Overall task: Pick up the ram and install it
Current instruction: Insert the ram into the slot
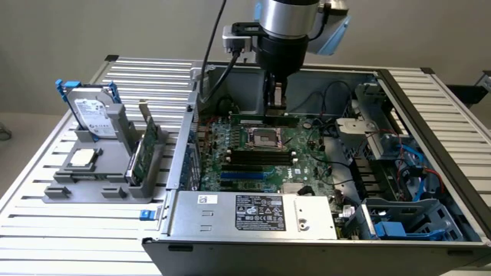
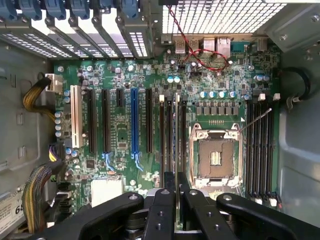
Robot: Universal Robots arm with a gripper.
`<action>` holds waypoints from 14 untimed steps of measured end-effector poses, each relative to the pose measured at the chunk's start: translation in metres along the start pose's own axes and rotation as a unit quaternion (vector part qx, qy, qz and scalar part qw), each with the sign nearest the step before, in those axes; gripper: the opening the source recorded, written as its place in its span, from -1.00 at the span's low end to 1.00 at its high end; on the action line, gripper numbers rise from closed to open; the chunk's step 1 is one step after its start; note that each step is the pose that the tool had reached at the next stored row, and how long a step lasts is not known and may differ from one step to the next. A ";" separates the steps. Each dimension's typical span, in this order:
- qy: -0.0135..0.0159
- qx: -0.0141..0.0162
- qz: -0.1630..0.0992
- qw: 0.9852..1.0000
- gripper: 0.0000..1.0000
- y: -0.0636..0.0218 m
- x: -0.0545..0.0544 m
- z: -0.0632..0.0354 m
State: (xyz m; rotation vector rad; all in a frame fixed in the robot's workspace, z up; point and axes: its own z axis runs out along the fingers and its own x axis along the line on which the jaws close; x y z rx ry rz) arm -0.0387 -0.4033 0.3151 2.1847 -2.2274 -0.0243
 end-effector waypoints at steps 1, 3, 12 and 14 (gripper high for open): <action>0.000 0.000 0.000 1.000 -0.73 -0.0001 0.000 0.0018; 0.000 0.000 0.000 1.000 -0.73 -0.0001 0.000 0.0054; 0.000 0.000 0.000 1.000 -0.73 -0.0011 0.000 0.0218; 0.000 0.000 0.000 1.000 -0.73 -0.0021 0.000 0.0254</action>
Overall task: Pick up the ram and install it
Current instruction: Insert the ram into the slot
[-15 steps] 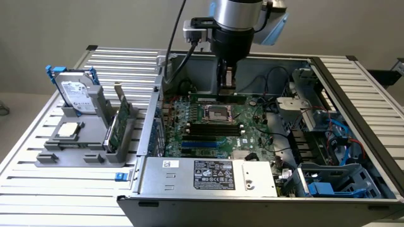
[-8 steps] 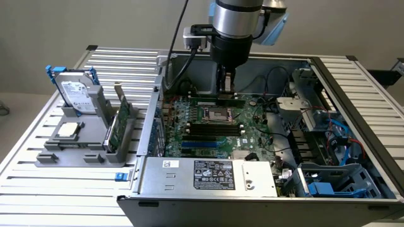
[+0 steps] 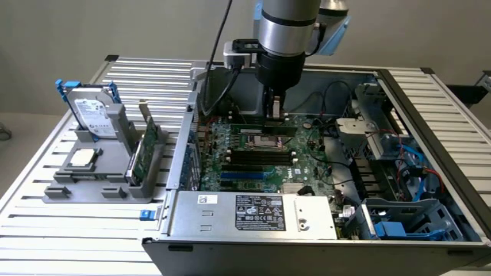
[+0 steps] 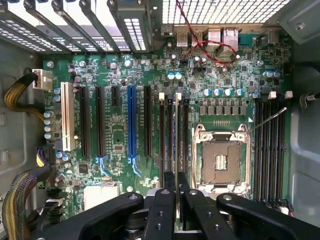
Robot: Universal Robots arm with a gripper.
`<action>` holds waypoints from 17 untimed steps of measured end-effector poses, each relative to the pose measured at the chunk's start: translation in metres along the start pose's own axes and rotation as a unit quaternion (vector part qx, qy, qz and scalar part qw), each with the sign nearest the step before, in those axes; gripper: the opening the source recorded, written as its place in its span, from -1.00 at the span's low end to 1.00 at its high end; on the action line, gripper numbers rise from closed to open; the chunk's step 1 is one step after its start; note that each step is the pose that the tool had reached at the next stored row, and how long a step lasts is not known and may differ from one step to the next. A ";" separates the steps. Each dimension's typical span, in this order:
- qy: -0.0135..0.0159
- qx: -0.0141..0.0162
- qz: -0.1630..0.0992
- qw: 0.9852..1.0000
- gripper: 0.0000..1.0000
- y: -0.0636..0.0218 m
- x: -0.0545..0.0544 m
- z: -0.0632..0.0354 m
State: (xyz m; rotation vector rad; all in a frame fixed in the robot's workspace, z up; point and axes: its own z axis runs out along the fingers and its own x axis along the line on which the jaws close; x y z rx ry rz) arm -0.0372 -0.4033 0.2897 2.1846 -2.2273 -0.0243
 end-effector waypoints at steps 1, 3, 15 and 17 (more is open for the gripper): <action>0.000 0.000 0.000 1.000 -0.73 -0.0006 0.000 0.0018; 0.000 0.000 0.000 1.000 -0.73 -0.0020 0.000 0.0055; 0.000 0.000 0.000 1.000 -0.73 -0.0046 0.001 0.0273; 0.000 0.000 0.000 1.000 -0.73 -0.0048 0.002 0.0308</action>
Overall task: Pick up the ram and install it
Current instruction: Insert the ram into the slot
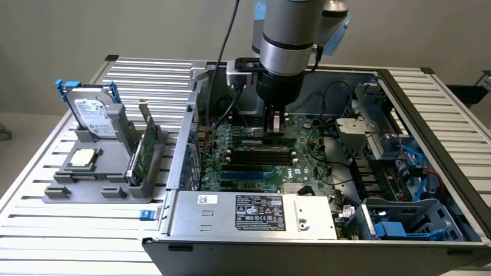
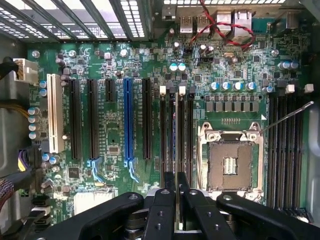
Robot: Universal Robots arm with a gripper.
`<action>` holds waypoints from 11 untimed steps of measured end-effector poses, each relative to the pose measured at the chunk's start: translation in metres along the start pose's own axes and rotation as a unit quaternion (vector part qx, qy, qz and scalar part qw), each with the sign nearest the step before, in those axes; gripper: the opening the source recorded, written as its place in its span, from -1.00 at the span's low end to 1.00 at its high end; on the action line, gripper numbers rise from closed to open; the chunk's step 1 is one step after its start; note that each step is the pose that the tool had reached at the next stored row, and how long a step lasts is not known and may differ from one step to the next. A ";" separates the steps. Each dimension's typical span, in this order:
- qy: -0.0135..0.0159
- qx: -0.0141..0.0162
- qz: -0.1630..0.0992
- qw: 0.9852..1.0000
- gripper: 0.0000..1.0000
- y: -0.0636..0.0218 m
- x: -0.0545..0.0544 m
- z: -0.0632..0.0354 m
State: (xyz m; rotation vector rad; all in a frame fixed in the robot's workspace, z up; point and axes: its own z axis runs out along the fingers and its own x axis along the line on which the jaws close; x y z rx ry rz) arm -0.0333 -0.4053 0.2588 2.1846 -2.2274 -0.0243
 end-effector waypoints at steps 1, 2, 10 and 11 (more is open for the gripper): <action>0.000 0.000 0.000 1.000 -0.73 -0.0001 0.001 0.0019; 0.000 0.000 0.000 1.000 -0.73 -0.0001 0.001 0.0037; 0.000 0.000 0.000 1.000 -0.73 -0.0006 0.008 0.0183; 0.000 0.000 0.000 1.000 -0.73 -0.0006 0.008 0.0199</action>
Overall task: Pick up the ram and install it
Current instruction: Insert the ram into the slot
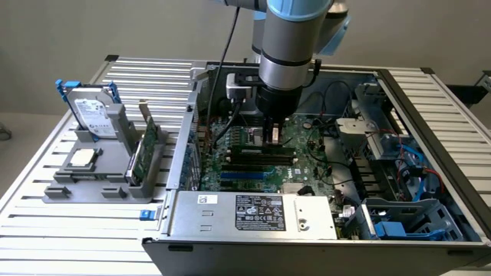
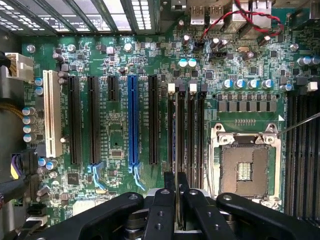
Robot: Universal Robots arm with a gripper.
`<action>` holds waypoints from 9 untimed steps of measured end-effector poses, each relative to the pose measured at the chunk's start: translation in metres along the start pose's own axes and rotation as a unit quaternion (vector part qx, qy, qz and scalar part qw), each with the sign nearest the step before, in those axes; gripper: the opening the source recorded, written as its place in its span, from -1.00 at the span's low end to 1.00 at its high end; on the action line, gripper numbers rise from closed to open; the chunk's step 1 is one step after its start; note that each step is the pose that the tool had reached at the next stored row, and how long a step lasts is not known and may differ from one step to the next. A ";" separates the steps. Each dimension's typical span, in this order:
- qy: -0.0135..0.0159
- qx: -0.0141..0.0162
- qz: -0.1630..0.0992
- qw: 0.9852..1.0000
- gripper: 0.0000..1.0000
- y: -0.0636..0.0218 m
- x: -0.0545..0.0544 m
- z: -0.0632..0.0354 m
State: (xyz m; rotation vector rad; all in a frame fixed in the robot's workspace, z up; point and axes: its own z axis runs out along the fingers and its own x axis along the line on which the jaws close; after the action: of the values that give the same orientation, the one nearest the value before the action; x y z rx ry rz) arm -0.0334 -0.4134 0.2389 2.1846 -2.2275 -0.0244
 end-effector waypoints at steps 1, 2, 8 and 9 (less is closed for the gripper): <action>0.000 0.000 0.000 1.000 -0.73 0.0000 0.000 0.0002; 0.000 0.000 0.000 1.000 -0.73 0.0000 0.000 0.0002; -0.003 0.000 0.000 1.000 -0.73 0.0018 0.000 0.0049; -0.003 0.000 0.000 1.000 -0.73 0.0022 0.000 0.0061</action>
State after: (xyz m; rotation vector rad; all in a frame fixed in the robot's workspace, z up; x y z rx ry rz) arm -0.0357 -0.4135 0.2328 2.1886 -2.2314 -0.0310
